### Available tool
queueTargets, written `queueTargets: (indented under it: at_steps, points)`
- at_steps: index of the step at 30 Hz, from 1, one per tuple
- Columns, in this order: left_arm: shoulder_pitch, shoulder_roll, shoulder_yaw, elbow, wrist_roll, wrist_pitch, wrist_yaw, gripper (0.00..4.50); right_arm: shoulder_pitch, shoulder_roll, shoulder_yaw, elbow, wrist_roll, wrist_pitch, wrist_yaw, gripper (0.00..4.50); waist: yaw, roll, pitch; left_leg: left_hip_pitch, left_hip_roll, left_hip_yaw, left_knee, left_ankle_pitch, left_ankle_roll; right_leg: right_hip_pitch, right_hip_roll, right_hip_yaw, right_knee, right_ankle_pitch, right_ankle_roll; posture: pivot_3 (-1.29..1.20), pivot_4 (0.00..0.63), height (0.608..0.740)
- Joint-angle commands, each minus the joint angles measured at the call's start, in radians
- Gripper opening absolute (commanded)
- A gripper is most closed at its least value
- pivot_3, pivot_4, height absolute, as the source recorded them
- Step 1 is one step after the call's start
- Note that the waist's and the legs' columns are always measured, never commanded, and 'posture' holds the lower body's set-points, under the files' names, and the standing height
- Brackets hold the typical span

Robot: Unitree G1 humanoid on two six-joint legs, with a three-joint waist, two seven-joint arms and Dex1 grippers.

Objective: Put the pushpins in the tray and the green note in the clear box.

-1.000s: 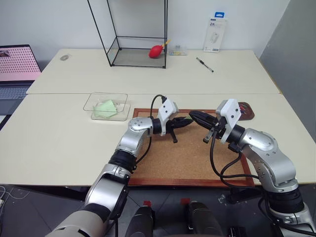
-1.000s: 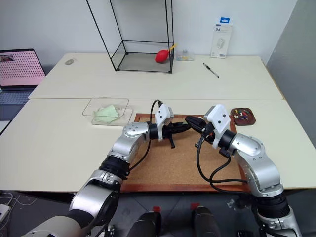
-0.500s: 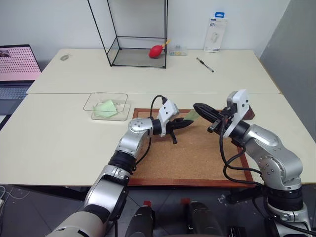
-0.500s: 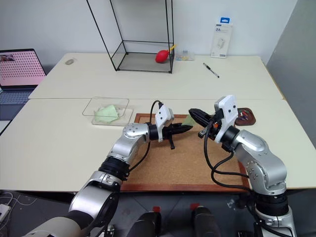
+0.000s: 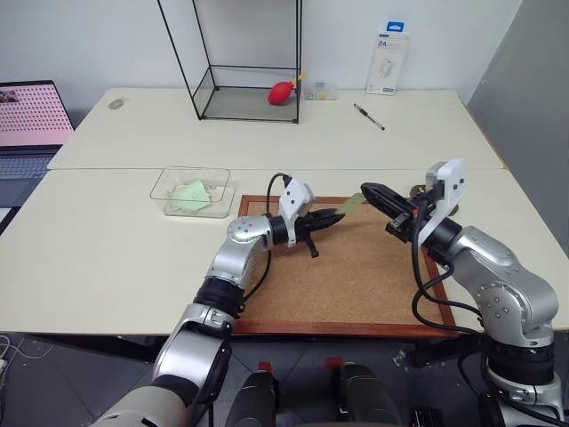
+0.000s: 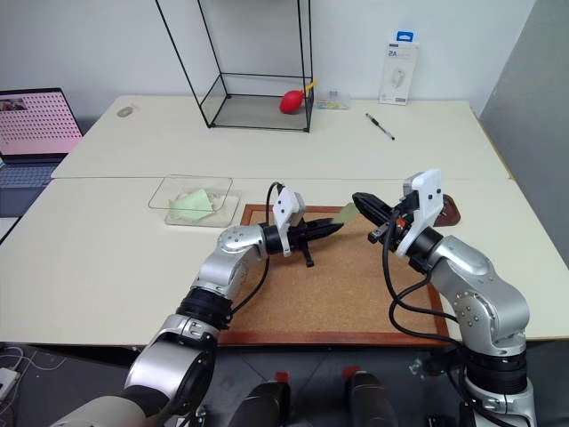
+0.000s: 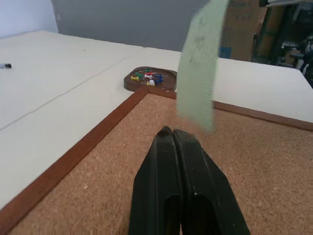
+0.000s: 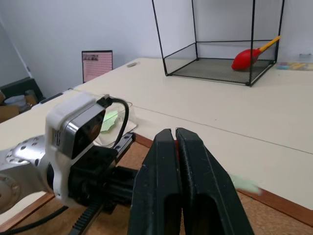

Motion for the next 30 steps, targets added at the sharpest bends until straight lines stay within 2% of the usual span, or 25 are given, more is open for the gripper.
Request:
queueTargets:
  at_steps: [1, 5, 11, 14, 22, 24, 30]
  points:
    - [0.003, -0.015, 0.025, -0.081, -0.045, 0.027, 0.007, 0.05, -0.001, -0.003, -0.021, -0.032, 0.029, 0.002, -0.012, 0.00, 0.000, 0.000, 0.000, 0.000, 0.000, 0.000, 0.000, 0.000, 0.000, 0.000, 0.000, 0.000, 0.000, 0.000, 0.000, 0.00, 0.150, 0.740]
    - [0.031, -0.008, 0.014, -0.107, -0.035, 0.036, 0.007, 0.05, 0.004, -0.002, -0.023, -0.038, 0.035, 0.007, -0.024, 0.00, 0.000, 0.000, 0.000, 0.000, 0.000, 0.000, 0.000, 0.000, 0.000, 0.000, 0.000, 0.000, 0.000, 0.000, 0.000, 0.00, 0.150, 0.740]
    - [0.065, 0.053, -0.043, -0.084, 0.093, -0.086, 0.048, 0.05, 0.001, -0.011, -0.018, -0.045, 0.041, 0.008, -0.031, 0.00, 0.000, 0.000, 0.000, 0.000, 0.000, 0.000, 0.000, 0.000, 0.000, 0.000, 0.000, 0.000, 0.000, 0.000, 0.000, 0.00, 0.150, 0.740]
    - [0.065, 0.076, -0.042, -0.079, 0.112, -0.110, 0.056, 0.42, 0.000, -0.014, -0.014, -0.046, 0.040, 0.007, -0.032, 0.00, 0.001, 0.000, 0.000, 0.000, 0.000, 0.000, 0.000, 0.000, 0.000, 0.000, 0.000, 0.000, 0.000, 0.000, 0.000, 0.00, 0.150, 0.740]
    - [0.053, 0.093, -0.021, -0.130, 0.073, -0.115, 0.021, 1.91, -0.001, -0.020, 0.000, -0.042, 0.030, 0.001, -0.026, 0.00, 0.001, 0.000, 0.000, 0.000, 0.000, 0.000, 0.000, 0.000, 0.000, 0.000, 0.000, 0.000, 0.000, 0.000, 0.000, 0.00, 0.150, 0.740]
    - [0.047, 0.086, -0.018, -0.145, 0.058, -0.097, 0.015, 2.13, -0.003, -0.020, 0.003, -0.041, 0.027, 0.000, -0.024, 0.00, 0.001, 0.000, 0.000, 0.000, 0.000, 0.000, 0.000, 0.000, 0.000, 0.000, 0.000, 0.000, 0.000, 0.000, 0.000, 0.00, 0.150, 0.740]
    - [-0.001, 0.042, -0.016, -0.168, 0.012, -0.014, 0.014, 3.36, -0.011, -0.020, 0.011, -0.037, 0.021, -0.005, -0.022, 0.00, 0.001, 0.000, 0.000, 0.000, 0.000, 0.000, 0.000, 0.000, 0.000, 0.000, 0.000, 0.000, 0.000, 0.000, 0.000, 0.00, 0.150, 0.740]
